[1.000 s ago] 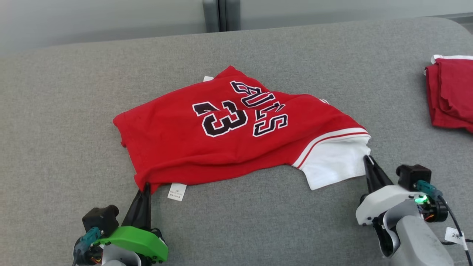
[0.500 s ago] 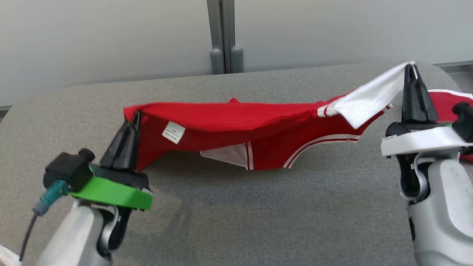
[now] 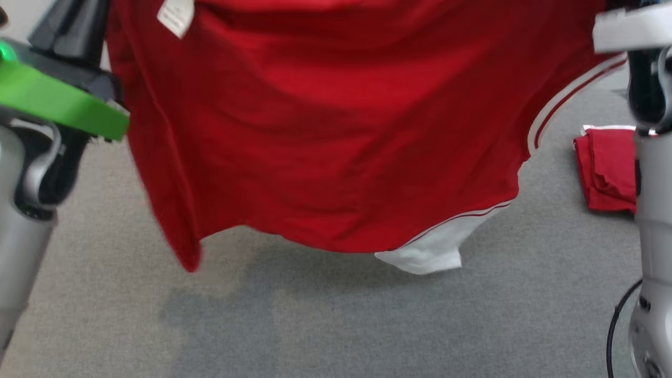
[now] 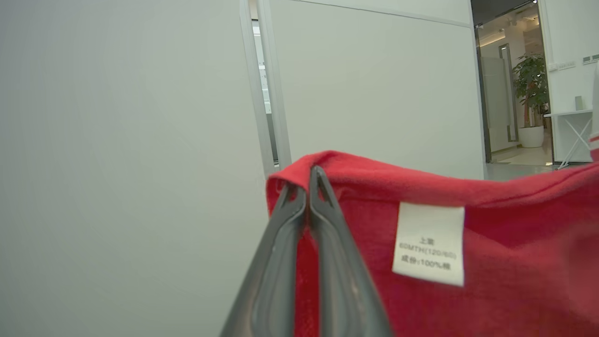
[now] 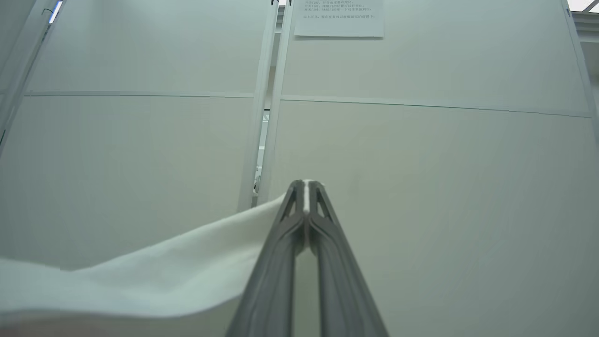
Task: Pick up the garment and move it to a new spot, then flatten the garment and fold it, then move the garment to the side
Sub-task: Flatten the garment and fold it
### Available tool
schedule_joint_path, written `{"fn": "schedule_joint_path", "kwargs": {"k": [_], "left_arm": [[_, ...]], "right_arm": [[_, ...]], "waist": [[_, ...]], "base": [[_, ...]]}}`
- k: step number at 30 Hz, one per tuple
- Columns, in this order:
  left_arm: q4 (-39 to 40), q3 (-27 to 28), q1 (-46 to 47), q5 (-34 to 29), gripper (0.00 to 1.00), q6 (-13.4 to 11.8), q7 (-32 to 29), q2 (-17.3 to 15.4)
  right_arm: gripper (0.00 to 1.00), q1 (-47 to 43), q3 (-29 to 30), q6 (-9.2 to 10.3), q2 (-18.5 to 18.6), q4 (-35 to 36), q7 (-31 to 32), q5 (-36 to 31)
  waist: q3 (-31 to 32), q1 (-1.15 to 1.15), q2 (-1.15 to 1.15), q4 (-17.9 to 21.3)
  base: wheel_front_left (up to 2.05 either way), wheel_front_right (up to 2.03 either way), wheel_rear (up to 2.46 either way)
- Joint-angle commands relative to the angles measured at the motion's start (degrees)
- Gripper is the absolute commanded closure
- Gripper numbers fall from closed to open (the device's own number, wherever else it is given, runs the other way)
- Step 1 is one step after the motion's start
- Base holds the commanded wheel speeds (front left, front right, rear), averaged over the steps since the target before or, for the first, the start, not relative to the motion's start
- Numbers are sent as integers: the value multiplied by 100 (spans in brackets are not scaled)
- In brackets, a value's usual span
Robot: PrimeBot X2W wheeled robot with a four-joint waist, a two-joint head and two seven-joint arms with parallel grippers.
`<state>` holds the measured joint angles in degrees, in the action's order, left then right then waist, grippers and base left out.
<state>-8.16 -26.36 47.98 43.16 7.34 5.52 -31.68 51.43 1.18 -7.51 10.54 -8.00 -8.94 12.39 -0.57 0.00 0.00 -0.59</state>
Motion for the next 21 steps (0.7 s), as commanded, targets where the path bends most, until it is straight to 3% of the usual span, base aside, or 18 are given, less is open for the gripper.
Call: {"fn": "schedule_joint_path", "kwargs": {"k": [1,10,16,21], "left_arm": [[-137,-55,195,113,100,22,-67,-79],[-1304,-290,1564,424,100,21,399,-141],[-2014,-376,2528,668,100,21,837,-66],[-2273,-482,2755,911,100,21,956,-51]], "right_arm": [[100,273,17,6,-32,-141,56,-89],[100,2220,413,7,-484,-1470,-214,-1472],[100,3247,1006,7,-697,-1897,-529,-2351],[100,3260,1285,8,-738,-1938,-619,-2303]], "waist": [[-366,0,0,11],[-1738,0,0,97],[-2388,0,0,210],[-2647,0,0,299]], "base": [[0,0,0],[0,0,0],[0,0,0],[0,0,0]]}}
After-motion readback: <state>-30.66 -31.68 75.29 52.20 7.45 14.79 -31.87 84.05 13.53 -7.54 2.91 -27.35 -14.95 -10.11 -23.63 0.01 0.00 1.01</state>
